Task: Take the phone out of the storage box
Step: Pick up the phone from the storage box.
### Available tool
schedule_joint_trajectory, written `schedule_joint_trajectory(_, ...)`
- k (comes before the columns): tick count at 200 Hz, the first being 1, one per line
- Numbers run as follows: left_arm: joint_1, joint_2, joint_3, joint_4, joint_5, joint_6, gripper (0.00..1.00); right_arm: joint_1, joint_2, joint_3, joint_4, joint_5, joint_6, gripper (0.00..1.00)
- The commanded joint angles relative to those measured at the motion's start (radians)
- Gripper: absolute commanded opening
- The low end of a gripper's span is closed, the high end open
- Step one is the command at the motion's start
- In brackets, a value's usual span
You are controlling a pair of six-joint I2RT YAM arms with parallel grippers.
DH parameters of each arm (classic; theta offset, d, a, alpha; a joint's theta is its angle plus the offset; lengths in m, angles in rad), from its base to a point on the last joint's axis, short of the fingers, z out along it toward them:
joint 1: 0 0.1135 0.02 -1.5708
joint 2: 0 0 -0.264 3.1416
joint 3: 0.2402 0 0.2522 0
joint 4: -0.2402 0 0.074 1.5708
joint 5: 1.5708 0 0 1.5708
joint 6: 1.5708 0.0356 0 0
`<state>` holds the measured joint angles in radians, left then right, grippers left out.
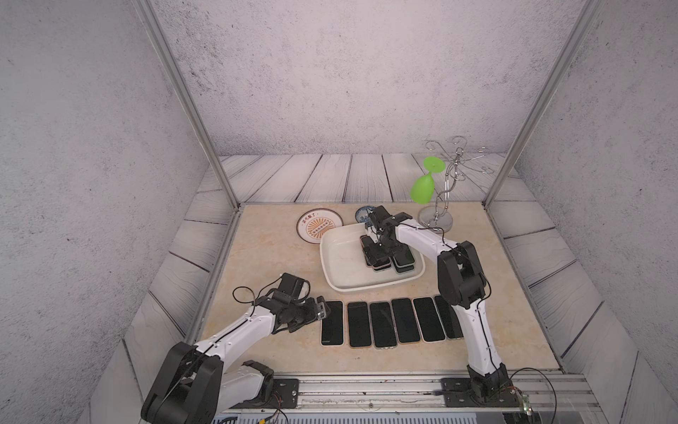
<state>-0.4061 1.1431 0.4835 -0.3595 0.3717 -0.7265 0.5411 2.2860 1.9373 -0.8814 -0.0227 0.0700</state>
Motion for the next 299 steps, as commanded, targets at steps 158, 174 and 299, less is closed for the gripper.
schedule_joint_trajectory(158, 0.010, -0.046, 0.367, 0.082, -0.105, 0.014, 0.99, 0.005, -0.182, -0.112, 0.047, -0.093, 0.069, 0.00)
schedule_joint_trajectory(174, 0.012, 0.019, 0.409, 0.186, -0.078, -0.023, 0.99, 0.005, -0.257, -0.149, 0.065, -0.128, 0.080, 0.00)
schedule_joint_trajectory(299, -0.094, 0.499, 0.638, 0.560, 0.043, -0.322, 0.97, 0.005, -0.529, -0.318, 0.097, -0.354, 0.139, 0.00)
